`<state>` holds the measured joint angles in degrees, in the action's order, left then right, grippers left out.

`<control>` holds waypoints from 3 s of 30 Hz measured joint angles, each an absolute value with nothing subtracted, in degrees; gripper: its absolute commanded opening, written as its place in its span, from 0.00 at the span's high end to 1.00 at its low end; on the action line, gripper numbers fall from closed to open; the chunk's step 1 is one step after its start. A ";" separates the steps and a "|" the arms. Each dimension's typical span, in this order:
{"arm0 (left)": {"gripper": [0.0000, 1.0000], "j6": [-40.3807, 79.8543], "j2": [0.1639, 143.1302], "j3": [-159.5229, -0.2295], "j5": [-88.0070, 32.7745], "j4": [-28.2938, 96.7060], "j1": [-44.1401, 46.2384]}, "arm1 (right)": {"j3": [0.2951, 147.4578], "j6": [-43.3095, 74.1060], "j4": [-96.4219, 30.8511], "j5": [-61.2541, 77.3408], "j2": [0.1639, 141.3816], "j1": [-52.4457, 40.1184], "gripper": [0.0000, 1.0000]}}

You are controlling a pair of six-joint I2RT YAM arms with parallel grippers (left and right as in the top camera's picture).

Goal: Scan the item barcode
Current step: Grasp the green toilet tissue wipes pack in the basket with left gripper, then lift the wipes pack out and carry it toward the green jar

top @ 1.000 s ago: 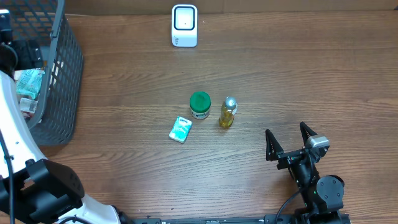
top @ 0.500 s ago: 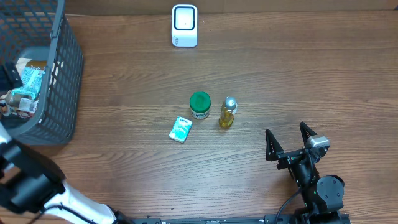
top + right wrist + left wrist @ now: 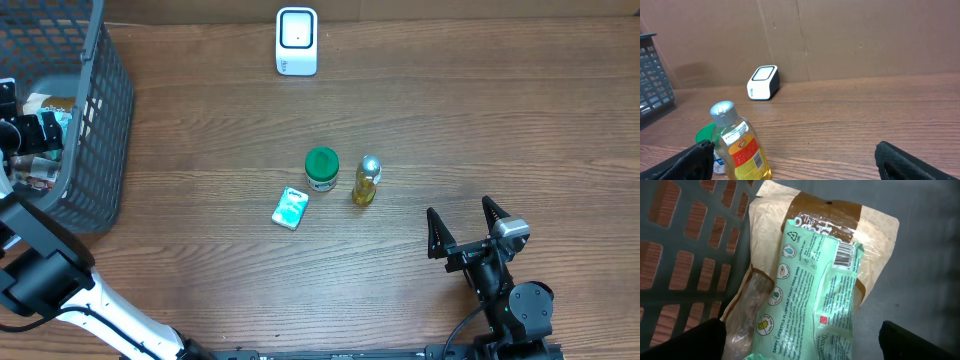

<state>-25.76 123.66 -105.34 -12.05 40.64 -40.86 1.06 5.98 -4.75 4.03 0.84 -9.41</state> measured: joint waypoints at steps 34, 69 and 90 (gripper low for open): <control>0.78 -24.82 128.70 -106.63 -9.06 42.39 -40.03 | 1.06 5.98 -4.75 4.03 0.84 -9.41 0.00; 0.76 -4.34 83.15 -105.91 -9.65 66.96 -13.06 | 1.06 5.98 -4.75 4.03 0.84 -9.41 0.00; 0.76 6.83 83.18 -74.15 -7.42 51.75 4.19 | 1.06 5.96 -4.75 4.03 0.84 -9.41 0.00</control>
<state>6.83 83.18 -74.15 -7.42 51.75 4.19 1.06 5.96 -4.75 4.03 0.84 -9.41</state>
